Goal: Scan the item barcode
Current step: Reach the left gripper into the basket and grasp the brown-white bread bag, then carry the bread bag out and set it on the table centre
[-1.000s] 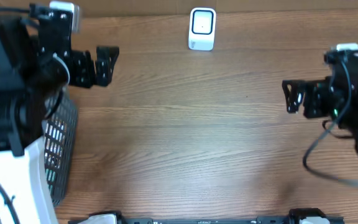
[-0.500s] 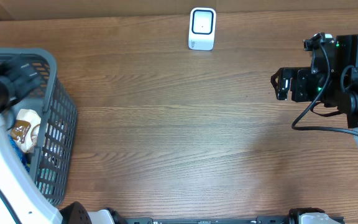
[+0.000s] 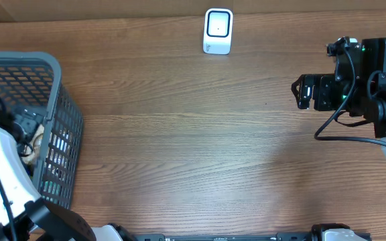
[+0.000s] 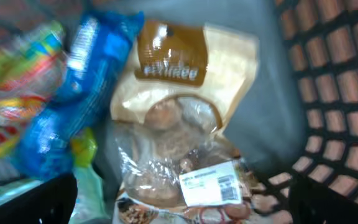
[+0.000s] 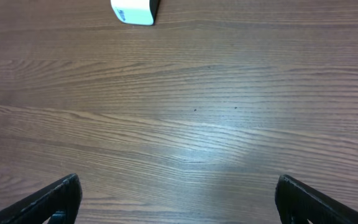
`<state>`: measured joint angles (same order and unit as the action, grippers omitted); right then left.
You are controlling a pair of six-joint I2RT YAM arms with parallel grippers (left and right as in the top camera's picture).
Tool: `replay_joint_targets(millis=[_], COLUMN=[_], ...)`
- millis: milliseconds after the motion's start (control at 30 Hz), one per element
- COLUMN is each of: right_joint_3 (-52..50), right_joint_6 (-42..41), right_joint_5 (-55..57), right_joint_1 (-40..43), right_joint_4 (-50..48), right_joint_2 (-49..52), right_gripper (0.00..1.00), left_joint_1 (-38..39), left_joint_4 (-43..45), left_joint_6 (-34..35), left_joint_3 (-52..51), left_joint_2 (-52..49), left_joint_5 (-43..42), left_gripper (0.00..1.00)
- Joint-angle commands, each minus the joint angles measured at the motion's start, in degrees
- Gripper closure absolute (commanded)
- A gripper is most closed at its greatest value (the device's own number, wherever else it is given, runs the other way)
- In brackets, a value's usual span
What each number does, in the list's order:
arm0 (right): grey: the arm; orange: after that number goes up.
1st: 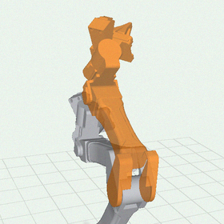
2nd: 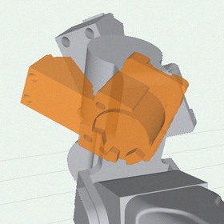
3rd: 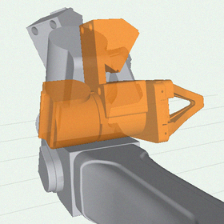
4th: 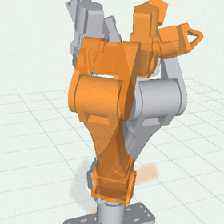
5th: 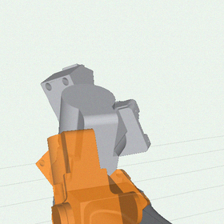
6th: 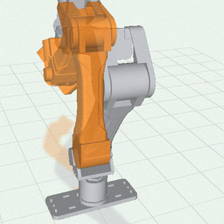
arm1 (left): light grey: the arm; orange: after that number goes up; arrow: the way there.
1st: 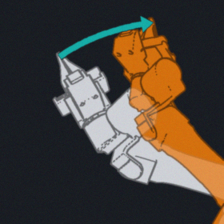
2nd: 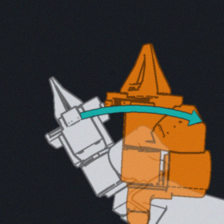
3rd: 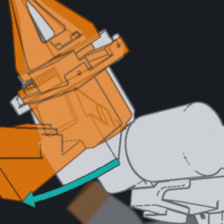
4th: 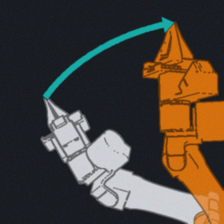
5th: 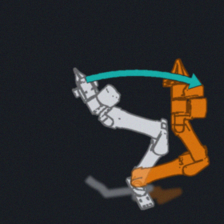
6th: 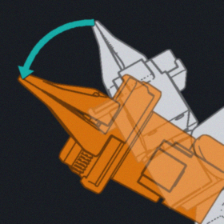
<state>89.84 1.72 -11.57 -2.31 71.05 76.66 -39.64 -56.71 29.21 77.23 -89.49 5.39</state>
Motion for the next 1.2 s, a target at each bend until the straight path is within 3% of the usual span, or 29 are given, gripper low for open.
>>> replay_joint_targets(millis=[0,200,267,333,367,400,500,567,767,867,1000,1167], right_joint_3=[1.22,1.22,1.22,1.22,1.22,1.22,1.22,1.22,1.22,1.22,1.22,1.22], right_joint_6=[0.28,0.28,0.26,0.26,0.26,0.26,0.26,0.26,0.26,0.26,0.26,0.24], right_joint_5=[-0.07,-0.07,-0.07,-0.07,-0.07,-0.07,-0.07,-0.07,-0.07,-0.07,-0.09,-0.07], right_joint_1=[-0.22,-0.22,-0.22,-0.22,-0.22,-0.22,-0.22,-0.22,-0.22,-0.22,-0.22,-0.22], right_joint_4=[-0.13,0.63,0.9,1.42,1.57,1.62,1.51,1.46,1.29,1.27,1.07,0.85], right_joint_2=[-0.66,-0.66,-0.66,-0.66,-0.66,-0.66,-0.66,-0.66,-0.66,-0.66,-0.66,-0.66], right_gripper=[0.0,0.0,0.0,0.0,0.0,0.0,0.0,0.0,0.0,0.0,0.0,0.0], left_joint_1=[-0.09,-0.07,-0.04,-0.04,-0.04,-0.07,-0.04,-0.04,0.35,2.51,13.07,32.41], left_joint_4=[5.03,9.25,9.75,9.9,9.92,9.79,6.95,3.19,-11.93,-18.78,-23.12,-23.8], left_joint_6=[-0.48,-2.03,-2.03,-2.05,-2.08,-2.51,-3.91,-4.63,-6.62,-9.64,-16.15,-18.99], left_joint_3=[-6.64,-7.98,-7.98,-7.98,-7.89,-7.39,-3.63,1.31,25.09,36.7,43.19,42.23], left_joint_2=[-3.5,-15.78,-17.27,-17.75,-17.55,-17.18,-15.61,-14.05,-7.69,-5.11,-1.09,-1.57], left_joint_5=[-2.51,-2.47,-2.49,-2.91,-2.99,-3.58,-5.03,-5.01,-5.75,-11.98,-20.9,-16.57], left_gripper=[0.0,0.0,0.05,0.49,0.63,0.76,0.91,0.96,0.94,0.93,0.87,0.79])
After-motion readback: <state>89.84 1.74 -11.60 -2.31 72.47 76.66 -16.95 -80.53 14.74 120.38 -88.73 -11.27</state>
